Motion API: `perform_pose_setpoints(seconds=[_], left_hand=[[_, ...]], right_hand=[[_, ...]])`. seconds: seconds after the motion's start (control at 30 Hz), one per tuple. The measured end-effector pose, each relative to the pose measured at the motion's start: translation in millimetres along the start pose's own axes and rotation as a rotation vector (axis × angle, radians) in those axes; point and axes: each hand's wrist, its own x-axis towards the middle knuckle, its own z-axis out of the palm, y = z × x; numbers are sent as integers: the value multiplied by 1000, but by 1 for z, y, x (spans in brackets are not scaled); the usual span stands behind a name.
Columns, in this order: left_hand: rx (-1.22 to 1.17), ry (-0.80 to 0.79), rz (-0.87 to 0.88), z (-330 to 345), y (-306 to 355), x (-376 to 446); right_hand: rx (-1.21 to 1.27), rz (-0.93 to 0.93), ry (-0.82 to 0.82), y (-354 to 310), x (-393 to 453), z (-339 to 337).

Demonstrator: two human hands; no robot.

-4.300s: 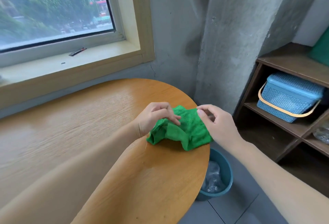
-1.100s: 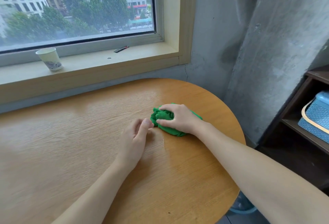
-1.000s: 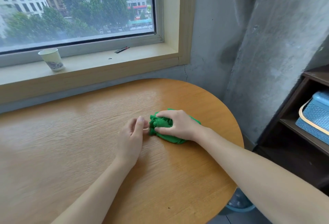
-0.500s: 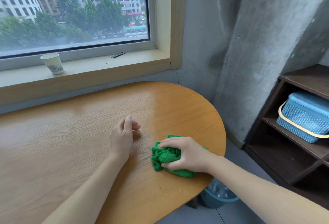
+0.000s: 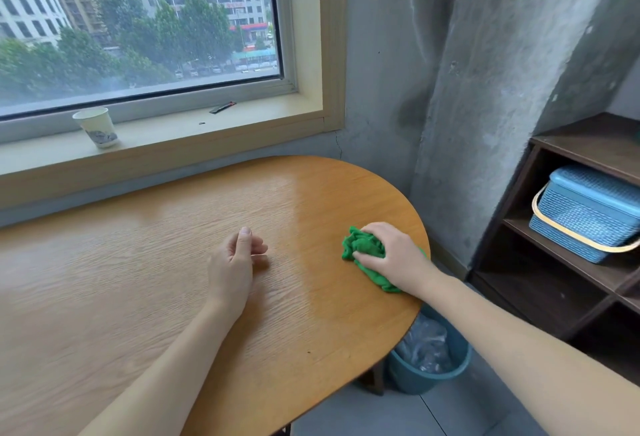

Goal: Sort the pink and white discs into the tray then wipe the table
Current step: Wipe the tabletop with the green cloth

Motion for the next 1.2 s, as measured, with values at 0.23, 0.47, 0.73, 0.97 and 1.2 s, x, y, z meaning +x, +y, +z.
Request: perform_pose_setpoints(seconds=[0.23,0.47,0.73,0.97,1.2], left_hand=[[-30,-4,8,0,-2,2],[-54,-20,7,0,-5,5],[-89,-32,10,0,-7,7],[-86,-38,5,-1,-6,5],[-95,-32,6,-1,-3,3]], right_hand=[[-63,124,73,22,25,-17],[-71,183,133,39,43,-28],[-67,248,198,46,52,-31],[-24,374,266,54,46,-44],[392,352,406,21,50,-75]])
